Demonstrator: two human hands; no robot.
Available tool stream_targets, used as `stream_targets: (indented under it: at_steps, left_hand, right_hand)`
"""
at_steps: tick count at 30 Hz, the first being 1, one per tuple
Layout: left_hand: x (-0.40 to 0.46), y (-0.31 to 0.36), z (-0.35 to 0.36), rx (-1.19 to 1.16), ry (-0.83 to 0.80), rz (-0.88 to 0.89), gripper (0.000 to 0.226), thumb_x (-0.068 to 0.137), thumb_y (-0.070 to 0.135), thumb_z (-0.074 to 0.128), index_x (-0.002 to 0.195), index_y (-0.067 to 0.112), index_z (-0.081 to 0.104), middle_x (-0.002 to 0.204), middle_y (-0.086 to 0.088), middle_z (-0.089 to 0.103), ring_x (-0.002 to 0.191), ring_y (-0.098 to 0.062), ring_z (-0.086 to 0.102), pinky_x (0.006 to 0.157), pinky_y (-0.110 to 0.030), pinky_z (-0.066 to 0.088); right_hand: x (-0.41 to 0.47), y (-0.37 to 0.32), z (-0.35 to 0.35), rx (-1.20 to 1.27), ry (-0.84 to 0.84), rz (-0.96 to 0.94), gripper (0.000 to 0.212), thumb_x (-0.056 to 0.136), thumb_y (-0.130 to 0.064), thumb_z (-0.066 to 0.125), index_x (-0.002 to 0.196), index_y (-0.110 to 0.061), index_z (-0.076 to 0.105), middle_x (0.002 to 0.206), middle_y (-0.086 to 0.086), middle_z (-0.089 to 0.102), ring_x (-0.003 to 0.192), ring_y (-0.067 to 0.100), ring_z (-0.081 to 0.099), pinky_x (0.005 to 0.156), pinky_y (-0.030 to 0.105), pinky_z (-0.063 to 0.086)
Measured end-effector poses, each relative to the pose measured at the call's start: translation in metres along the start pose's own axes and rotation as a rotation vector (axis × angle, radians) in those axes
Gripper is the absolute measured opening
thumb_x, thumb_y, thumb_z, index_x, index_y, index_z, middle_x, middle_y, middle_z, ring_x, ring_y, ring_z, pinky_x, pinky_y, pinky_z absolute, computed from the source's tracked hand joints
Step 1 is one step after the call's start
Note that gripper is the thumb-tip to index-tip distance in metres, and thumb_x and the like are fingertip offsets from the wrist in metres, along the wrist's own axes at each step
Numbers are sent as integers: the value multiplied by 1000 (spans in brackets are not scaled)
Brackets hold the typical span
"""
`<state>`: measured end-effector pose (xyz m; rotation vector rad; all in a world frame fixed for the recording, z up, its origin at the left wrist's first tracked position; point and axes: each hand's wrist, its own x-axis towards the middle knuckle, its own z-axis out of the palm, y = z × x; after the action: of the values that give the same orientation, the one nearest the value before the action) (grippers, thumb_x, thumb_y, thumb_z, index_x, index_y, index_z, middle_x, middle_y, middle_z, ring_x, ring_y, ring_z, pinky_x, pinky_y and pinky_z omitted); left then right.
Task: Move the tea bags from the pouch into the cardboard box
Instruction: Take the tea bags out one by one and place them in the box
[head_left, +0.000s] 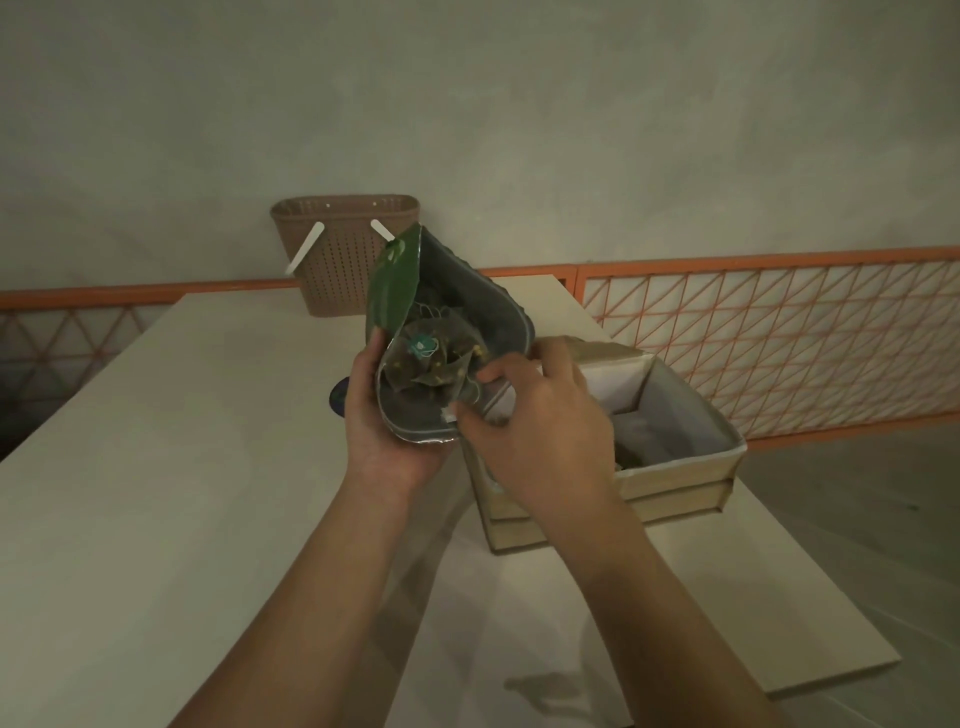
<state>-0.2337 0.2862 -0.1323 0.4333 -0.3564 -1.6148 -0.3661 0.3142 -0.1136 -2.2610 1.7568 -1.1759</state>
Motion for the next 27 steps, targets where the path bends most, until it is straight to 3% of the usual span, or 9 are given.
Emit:
stream_targets:
  at_steps: [3,7,11,14,20,24,27]
  left_hand:
    - [4,0,-3,-9,0,7,64,97,57,46,146,18,53,148,-13,55,143,-31,44,111,-42,41]
    - [9,-2,-6,-2,7,5,63,97,57,47,148,21,51,151,-11,52,143,-31,43,115,-44,38]
    - [8,-3,-6,-35,-17,2,59,97,55,49,145,22,56,148,-10,56,134,-30,52,103,-40,49]
    - [7,-2,-4,-45,-25,-10,59,97,55,49,146,22,55,149,-10,54,132,-30,53,101,-40,50]
    - [3,-1,1,-72,-71,-38,56,99,54,48,143,20,57,144,-13,58,128,-33,58,92,-43,58]
    - [1,-1,2,-47,-104,-42,56,100,54,46,146,22,54,144,-12,59,122,-34,60,88,-43,59]
    - [1,-2,3,-49,-124,-29,56,101,53,45,150,25,50,147,-10,56,125,-33,57,83,-42,60]
  right_hand:
    - [2,-3,2,-88,70,-25,35,79,-51,69,105,-28,67,109,0,51,98,21,55,74,39,54]
    - [6,-2,4,-116,143,-38,12,83,-33,68,90,-25,73,96,0,58,84,21,59,60,32,53]
    - [8,2,5,-92,169,-44,11,85,-28,68,83,-20,76,88,1,64,81,20,60,61,33,54]
    - [9,5,5,12,181,-48,5,82,-24,73,81,-21,76,85,0,65,84,20,60,58,27,47]
    - [16,11,-6,246,274,-49,4,83,-26,74,85,-22,73,125,-2,57,114,13,51,63,11,38]
    - [26,8,-35,560,311,12,1,89,-22,69,89,-21,68,98,-10,64,86,3,60,66,14,49]
    - [31,5,-59,748,322,51,8,93,-17,64,95,-9,65,87,-5,71,73,8,67,63,20,55]
